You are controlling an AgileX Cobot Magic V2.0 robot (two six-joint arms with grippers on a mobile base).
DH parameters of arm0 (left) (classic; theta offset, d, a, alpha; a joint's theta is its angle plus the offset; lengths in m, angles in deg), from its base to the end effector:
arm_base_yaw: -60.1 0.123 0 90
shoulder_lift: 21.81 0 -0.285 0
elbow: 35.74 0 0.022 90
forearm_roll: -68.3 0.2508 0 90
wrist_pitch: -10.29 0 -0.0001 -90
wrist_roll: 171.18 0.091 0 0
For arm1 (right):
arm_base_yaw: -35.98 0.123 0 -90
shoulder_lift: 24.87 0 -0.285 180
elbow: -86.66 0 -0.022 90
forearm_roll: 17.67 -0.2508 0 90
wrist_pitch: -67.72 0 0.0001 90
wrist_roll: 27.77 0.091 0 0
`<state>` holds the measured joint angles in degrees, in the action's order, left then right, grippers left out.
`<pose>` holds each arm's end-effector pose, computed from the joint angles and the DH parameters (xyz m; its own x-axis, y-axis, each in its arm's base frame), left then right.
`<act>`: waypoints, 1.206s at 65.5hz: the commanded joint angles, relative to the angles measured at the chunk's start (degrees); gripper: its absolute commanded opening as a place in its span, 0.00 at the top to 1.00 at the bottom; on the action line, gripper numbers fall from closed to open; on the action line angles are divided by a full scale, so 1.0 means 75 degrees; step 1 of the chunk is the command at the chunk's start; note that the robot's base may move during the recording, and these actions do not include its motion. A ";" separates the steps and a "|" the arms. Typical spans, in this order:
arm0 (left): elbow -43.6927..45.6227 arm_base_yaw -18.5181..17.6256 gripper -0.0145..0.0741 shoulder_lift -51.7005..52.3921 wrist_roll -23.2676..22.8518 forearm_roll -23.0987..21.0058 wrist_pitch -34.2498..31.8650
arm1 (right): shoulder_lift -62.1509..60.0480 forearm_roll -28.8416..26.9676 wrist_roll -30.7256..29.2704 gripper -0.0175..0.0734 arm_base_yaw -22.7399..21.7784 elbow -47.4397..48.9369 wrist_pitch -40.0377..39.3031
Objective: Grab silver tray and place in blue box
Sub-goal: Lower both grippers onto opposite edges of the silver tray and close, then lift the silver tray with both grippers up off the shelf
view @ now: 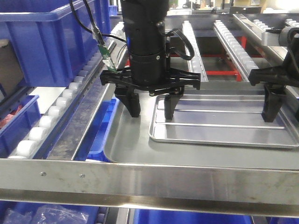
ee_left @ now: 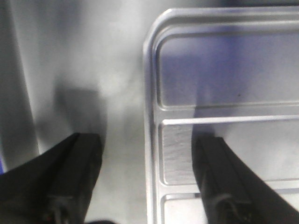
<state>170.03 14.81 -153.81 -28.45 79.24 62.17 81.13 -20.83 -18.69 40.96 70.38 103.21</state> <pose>0.3416 -0.3258 0.2026 -0.8966 0.1931 -0.3985 0.2414 0.9676 -0.0742 0.3352 0.0321 0.1974 -0.9229 0.1222 -0.3652 0.0894 0.9904 0.1056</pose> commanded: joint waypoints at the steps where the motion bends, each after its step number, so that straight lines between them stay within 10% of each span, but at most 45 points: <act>1: 0.0189 -0.0001 0.47 0.0314 -0.0082 0.0069 -0.0136 | -0.0293 0.0000 -0.0077 0.28 -0.0041 0.0243 -0.0296; 30: 0.0189 0.0056 0.97 0.0314 -0.0082 0.0193 -0.0120 | -0.0293 0.0000 -0.0077 0.75 -0.0041 0.0243 -0.0194; 79: 0.0189 0.0180 0.96 0.2193 -0.0065 0.0616 0.1473 | -0.2443 0.0007 -0.0047 0.74 0.0360 0.1230 0.1719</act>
<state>170.05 15.67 -144.06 -29.52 79.81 70.31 68.02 -22.11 -18.69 42.82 76.98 116.48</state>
